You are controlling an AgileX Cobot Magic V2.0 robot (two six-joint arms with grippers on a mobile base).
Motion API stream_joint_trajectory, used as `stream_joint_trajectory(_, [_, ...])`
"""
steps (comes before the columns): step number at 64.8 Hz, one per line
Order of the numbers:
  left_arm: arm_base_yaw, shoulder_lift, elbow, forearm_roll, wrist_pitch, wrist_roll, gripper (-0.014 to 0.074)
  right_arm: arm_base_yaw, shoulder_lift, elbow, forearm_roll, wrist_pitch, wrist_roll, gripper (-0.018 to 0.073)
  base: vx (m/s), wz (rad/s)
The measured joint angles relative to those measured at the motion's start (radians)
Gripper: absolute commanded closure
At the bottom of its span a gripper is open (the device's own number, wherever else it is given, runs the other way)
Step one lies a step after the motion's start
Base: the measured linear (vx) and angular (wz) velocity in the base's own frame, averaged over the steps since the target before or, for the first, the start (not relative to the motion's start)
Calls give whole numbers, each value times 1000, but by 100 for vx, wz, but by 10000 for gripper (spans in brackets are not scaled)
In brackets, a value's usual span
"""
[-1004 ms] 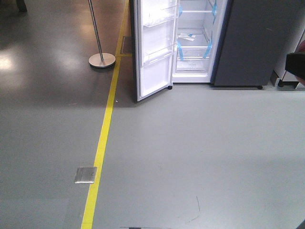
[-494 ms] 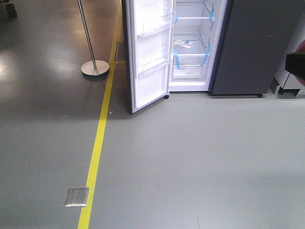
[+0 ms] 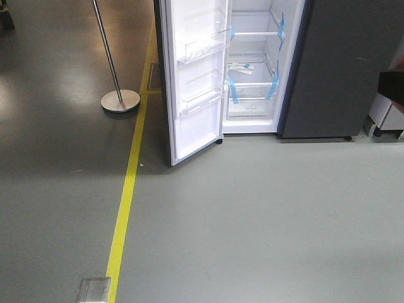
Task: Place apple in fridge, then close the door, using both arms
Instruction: 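Approach the refrigerator's open compartment with the apple in right gripper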
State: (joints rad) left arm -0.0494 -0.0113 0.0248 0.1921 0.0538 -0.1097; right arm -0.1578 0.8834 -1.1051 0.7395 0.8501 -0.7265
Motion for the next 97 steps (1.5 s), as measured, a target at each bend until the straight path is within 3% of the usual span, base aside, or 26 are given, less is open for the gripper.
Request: stream_joint_trajectory(97, [0, 0, 0, 0, 0, 0, 603, 0, 0, 0, 0, 0, 0, 500, 19, -1])
